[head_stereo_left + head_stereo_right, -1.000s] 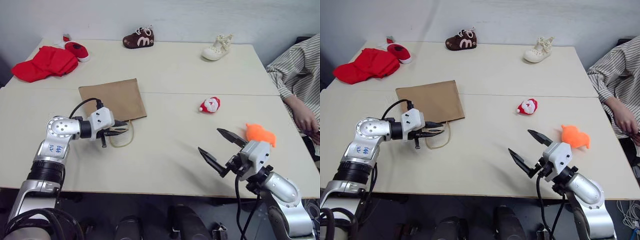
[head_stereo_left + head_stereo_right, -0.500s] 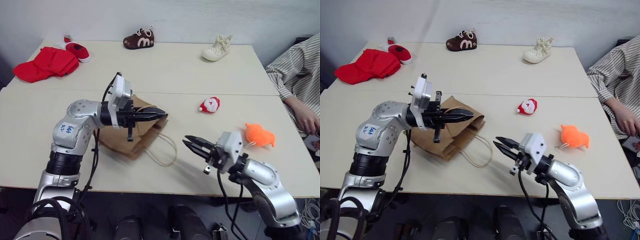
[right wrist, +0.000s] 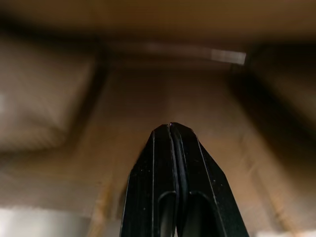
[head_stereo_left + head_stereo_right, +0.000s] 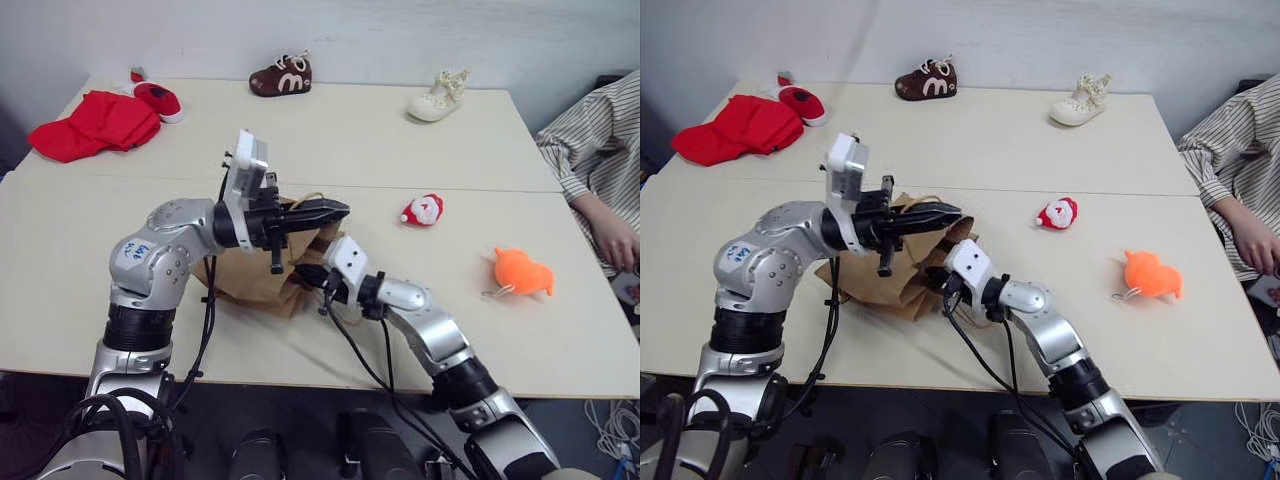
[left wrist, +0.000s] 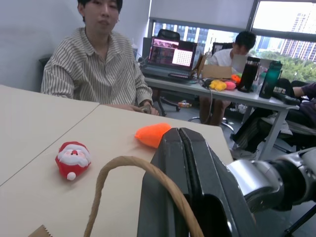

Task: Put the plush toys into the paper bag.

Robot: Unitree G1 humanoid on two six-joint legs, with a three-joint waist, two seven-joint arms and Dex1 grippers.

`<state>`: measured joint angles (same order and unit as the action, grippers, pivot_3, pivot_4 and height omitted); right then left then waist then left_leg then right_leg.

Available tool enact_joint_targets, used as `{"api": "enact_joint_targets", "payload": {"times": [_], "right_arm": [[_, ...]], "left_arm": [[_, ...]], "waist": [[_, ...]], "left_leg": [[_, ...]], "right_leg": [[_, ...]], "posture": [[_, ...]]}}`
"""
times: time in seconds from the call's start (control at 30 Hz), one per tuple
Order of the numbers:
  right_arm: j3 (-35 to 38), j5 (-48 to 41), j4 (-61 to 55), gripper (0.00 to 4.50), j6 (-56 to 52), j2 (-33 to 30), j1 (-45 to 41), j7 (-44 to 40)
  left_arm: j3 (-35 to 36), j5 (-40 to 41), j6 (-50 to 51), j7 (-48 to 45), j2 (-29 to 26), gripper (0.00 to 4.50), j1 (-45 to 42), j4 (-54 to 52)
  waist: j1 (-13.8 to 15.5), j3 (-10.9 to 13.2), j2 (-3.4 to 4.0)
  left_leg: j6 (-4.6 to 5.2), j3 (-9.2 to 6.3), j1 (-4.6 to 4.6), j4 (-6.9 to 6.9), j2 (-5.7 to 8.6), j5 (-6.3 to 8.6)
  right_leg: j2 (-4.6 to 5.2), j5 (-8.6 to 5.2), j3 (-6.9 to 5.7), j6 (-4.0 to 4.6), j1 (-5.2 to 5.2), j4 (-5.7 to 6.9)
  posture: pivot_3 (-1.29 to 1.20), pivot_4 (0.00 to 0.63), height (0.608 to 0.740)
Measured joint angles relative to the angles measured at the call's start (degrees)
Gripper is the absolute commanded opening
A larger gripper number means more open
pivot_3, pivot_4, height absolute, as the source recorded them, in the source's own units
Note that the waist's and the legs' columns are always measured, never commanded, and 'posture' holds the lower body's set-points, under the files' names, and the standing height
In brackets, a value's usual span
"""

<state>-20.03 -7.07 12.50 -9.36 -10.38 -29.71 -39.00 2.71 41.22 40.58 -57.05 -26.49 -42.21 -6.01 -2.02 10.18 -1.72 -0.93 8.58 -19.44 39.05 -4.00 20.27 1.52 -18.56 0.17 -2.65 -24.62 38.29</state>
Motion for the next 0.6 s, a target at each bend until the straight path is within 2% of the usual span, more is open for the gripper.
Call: {"api": "enact_joint_targets", "payload": {"times": [0.17,0.37,0.6], "right_arm": [[-1.2,3.1,5.6,0.04,3.8,0.6,-2.6,-1.8],[-1.5,3.1,0.5,0.04,-2.5,-1.0,-1.2,-4.0],[-0.5,2.5,-5.6,0.04,-7.5,-2.0,1.9,-4.4]], "left_arm": [[2.4,2.3,2.3,-0.6,-3.0,0.0,-0.7,0.5],[11.6,7.4,6.0,2.2,-5.7,0.0,-8.0,9.7],[10.8,7.5,7.4,2.1,-5.7,0.0,-8.1,13.3]], "waist": [[-0.6,0.0,0.02],[-1.1,0.0,0.02],[-1.1,0.0,0.01]], "left_leg": [[-0.02,-0.01,0.01,0.0,-0.04,0.0],[-0.04,-0.06,0.02,-0.04,-0.03,0.01],[-0.07,-0.08,0.01,-0.02,-0.03,0.02]], "right_leg": [[0.0,0.0,-0.02,0.0,0.0,0.04],[0.02,-0.01,-0.05,0.01,0.02,0.02],[0.02,-0.01,-0.09,0.01,0.02,0.01]], "posture": [[0.0,0.15,0.74],[0.0,0.15,0.74],[0.0,0.15,0.74]]}}
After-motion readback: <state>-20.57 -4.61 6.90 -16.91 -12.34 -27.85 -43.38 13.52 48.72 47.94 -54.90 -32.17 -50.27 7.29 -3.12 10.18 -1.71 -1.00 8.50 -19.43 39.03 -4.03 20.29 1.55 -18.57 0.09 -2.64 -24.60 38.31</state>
